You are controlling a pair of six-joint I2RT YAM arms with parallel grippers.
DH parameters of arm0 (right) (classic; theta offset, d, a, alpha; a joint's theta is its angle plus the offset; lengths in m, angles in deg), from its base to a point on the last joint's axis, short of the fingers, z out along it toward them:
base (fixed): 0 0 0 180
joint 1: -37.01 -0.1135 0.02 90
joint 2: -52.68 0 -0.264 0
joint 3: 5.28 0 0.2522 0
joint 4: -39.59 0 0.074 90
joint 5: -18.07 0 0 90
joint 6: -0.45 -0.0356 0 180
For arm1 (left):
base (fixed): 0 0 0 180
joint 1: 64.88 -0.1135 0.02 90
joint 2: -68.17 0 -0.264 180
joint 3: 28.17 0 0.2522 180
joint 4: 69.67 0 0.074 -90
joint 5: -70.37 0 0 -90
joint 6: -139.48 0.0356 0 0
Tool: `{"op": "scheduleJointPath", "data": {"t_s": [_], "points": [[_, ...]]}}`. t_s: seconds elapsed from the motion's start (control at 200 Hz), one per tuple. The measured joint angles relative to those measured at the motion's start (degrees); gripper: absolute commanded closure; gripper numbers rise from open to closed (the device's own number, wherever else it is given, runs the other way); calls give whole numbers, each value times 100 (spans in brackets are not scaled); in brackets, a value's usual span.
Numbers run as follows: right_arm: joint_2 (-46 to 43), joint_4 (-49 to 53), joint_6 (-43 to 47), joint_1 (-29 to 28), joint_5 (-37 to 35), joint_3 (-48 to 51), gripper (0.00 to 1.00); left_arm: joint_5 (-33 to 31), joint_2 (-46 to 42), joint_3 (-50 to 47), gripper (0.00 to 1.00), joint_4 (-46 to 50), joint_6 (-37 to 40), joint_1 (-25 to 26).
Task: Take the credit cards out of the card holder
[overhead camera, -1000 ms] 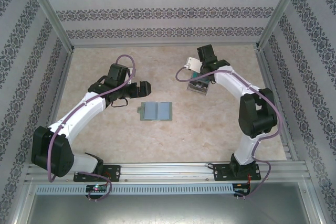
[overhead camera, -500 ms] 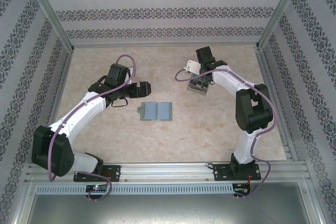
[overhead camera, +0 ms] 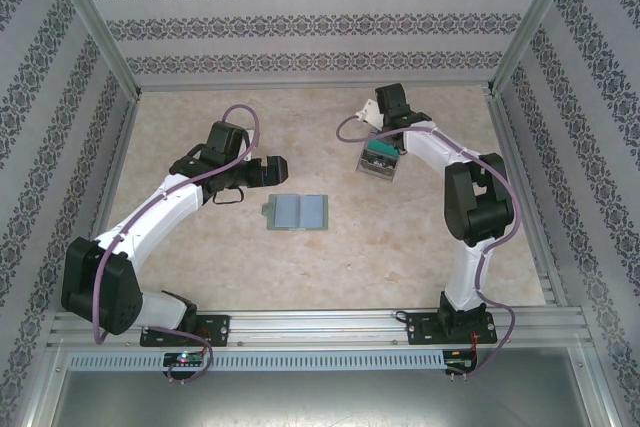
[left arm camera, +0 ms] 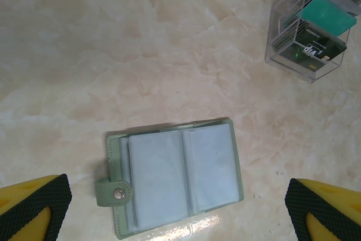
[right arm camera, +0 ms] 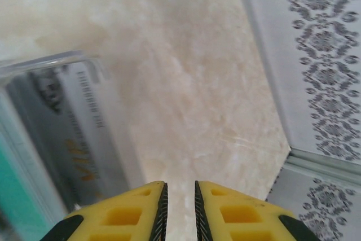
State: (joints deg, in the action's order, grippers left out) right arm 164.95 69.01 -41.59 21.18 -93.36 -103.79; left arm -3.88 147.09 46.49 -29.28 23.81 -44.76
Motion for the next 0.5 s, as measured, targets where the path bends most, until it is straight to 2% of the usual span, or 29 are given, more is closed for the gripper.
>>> {"op": "scheduleJointPath", "data": {"t_s": [0.11,0.18,0.24,0.38,0.505], "points": [[-2,-94,-251,0,-101,-66,78,0,-4,0,0,0,0,0],[-28,-52,-417,0,-72,-66,74,0,-24,0,0,0,0,-2],[-103,55,-546,-2,120,-50,70,2,-59,-2,0,0,0,-4],[-431,433,-688,-7,684,52,69,9,-144,-24,0,0,-2,-26],[-503,629,-758,-17,876,52,67,28,-175,-39,0,0,-2,-37]]}}
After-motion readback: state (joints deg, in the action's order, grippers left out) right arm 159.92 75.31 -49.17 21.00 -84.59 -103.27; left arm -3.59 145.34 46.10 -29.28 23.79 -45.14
